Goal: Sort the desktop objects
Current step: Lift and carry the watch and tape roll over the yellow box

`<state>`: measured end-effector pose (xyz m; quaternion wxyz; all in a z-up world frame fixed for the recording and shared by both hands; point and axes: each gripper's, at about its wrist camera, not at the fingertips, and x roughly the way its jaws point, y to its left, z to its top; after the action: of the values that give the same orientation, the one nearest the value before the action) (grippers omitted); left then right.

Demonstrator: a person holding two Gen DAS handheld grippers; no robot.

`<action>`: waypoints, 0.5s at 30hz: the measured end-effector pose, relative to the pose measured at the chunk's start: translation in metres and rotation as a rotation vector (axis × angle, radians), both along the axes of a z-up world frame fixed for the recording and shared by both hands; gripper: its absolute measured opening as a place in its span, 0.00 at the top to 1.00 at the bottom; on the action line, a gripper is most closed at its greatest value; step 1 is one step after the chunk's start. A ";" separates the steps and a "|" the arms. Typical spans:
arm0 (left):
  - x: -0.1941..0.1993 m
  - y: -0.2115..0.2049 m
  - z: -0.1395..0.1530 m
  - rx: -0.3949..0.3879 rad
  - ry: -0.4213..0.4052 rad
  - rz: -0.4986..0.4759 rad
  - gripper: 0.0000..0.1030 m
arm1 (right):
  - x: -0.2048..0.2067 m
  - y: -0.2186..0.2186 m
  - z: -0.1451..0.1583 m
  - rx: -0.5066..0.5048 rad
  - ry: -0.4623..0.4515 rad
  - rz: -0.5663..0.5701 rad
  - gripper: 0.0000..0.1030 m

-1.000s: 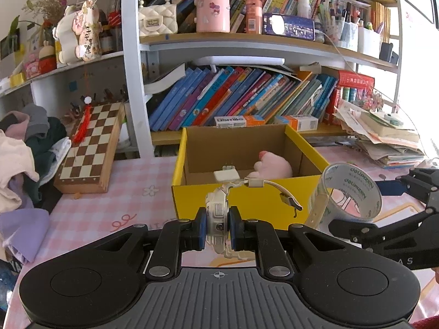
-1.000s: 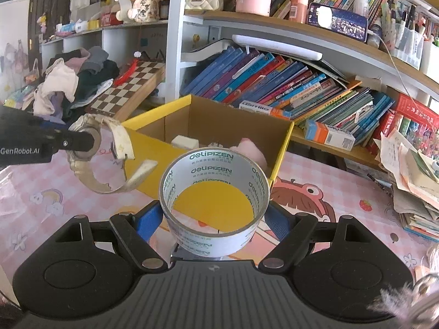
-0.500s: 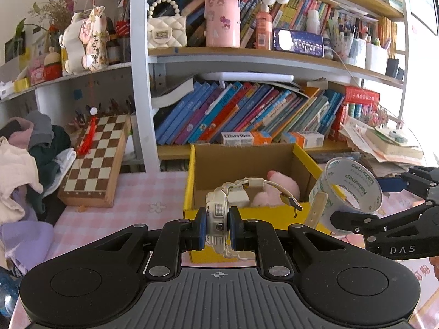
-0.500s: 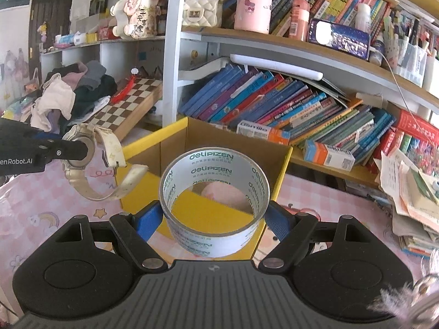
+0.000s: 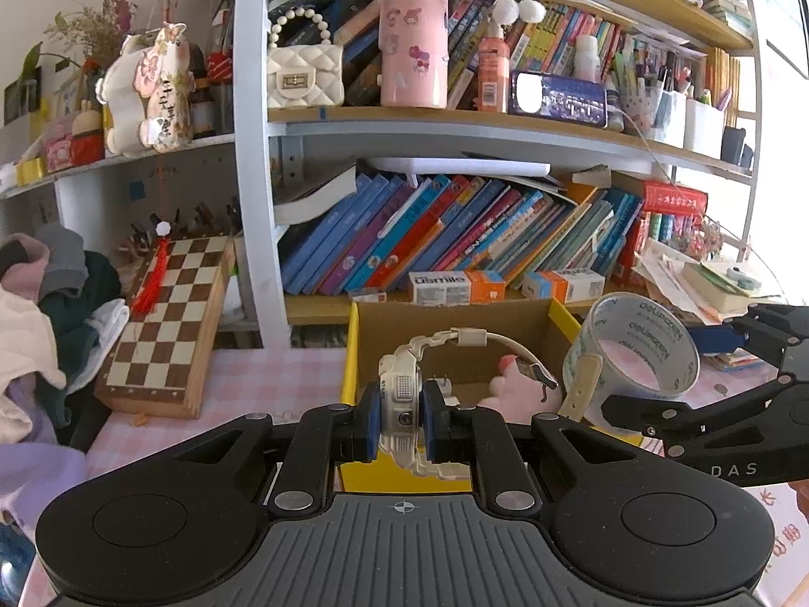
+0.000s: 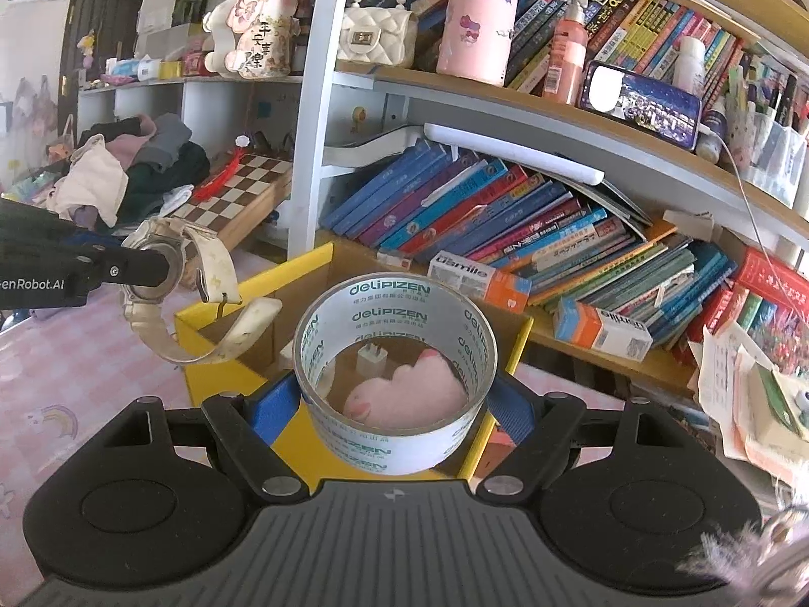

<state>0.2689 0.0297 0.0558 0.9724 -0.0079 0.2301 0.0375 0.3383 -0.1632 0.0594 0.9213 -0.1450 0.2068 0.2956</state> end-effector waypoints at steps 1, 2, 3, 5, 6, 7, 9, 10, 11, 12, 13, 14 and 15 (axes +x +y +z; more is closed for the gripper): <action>0.004 0.001 0.000 0.001 0.000 0.001 0.86 | 0.004 0.001 0.000 0.005 0.003 -0.002 0.23; 0.008 0.001 0.000 0.001 0.000 0.001 0.86 | 0.008 0.001 0.000 0.009 0.006 -0.004 0.23; 0.011 0.002 0.000 0.000 0.001 0.002 0.86 | 0.011 0.002 0.000 0.011 0.006 -0.007 0.23; 0.020 0.004 0.000 0.000 0.005 0.002 0.86 | 0.018 0.004 0.000 0.013 0.006 -0.010 0.23; 0.024 0.005 0.000 0.000 0.009 0.000 0.86 | 0.022 0.005 0.001 0.013 0.006 -0.010 0.23; 0.029 0.006 -0.001 0.001 0.014 -0.001 0.86 | 0.027 0.006 0.001 0.011 0.007 -0.009 0.23; 0.038 0.007 -0.003 0.005 0.023 -0.003 0.86 | 0.037 0.008 0.001 0.009 0.008 -0.009 0.23; 0.043 0.007 -0.004 0.008 0.027 -0.003 0.86 | 0.044 0.009 0.002 0.010 0.011 -0.012 0.23; 0.048 0.008 -0.005 0.011 0.032 -0.003 0.86 | 0.050 0.009 0.003 0.015 0.017 -0.015 0.23; 0.052 0.008 -0.006 0.015 0.035 -0.003 0.86 | 0.058 0.010 0.005 0.022 0.023 -0.018 0.23; 0.057 0.007 -0.007 0.020 0.039 -0.004 0.86 | 0.066 0.011 0.007 0.027 0.029 -0.021 0.23; 0.063 0.007 -0.009 0.030 0.043 -0.006 0.86 | 0.074 0.013 0.008 0.028 0.032 -0.021 0.23; 0.069 0.006 -0.010 0.040 0.048 -0.009 0.86 | 0.082 0.015 0.010 0.023 0.032 -0.020 0.23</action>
<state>0.3381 0.0355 0.0457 0.9668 0.0133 0.2525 0.0377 0.4199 -0.1480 0.0692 0.9225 -0.1275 0.2194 0.2910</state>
